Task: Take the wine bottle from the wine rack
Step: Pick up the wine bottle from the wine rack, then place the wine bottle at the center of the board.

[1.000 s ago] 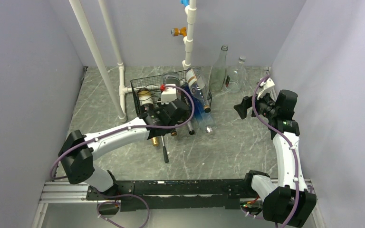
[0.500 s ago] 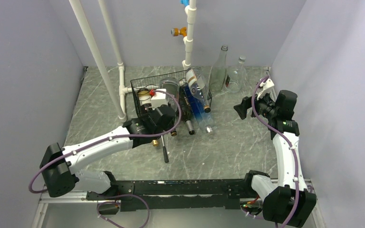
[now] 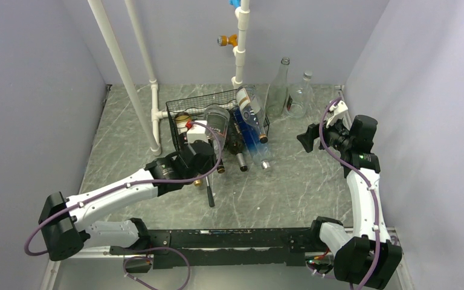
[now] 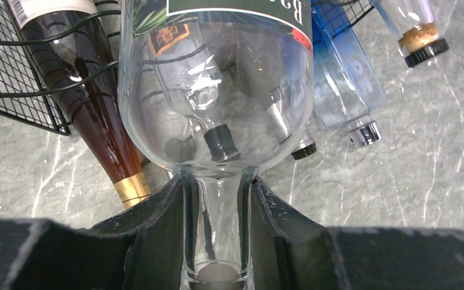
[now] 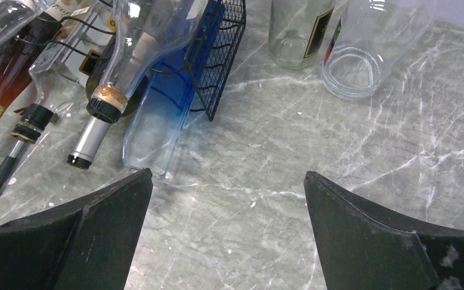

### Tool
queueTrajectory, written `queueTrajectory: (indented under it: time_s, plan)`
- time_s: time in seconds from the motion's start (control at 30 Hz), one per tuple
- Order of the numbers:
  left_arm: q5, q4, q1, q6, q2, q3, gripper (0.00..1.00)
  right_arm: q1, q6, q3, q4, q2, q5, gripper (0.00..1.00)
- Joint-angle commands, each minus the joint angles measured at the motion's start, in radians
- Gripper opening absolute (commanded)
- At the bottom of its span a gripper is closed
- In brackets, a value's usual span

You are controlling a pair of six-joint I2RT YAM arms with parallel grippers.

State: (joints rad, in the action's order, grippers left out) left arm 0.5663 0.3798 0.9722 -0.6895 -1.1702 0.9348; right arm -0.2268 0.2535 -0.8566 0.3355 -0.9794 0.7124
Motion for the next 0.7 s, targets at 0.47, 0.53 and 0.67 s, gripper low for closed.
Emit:
queueTrajectory:
  time_s: [0.47,0.53,0.67]
  plan:
    - [-0.102,-0.25,0.005,0.075,0.156,-0.007,0.0,-0.005,0.022,0.008,-0.043,0.022,0.029,1.0]
    - [-0.125,-0.248,0.005,0.078,0.163,-0.011,0.0,-0.005,0.024,0.009,-0.043,0.022,0.03,1.0]
    - [-0.157,-0.246,0.005,0.082,0.179,-0.024,0.0,-0.005,0.026,0.01,-0.043,0.021,0.032,1.0]
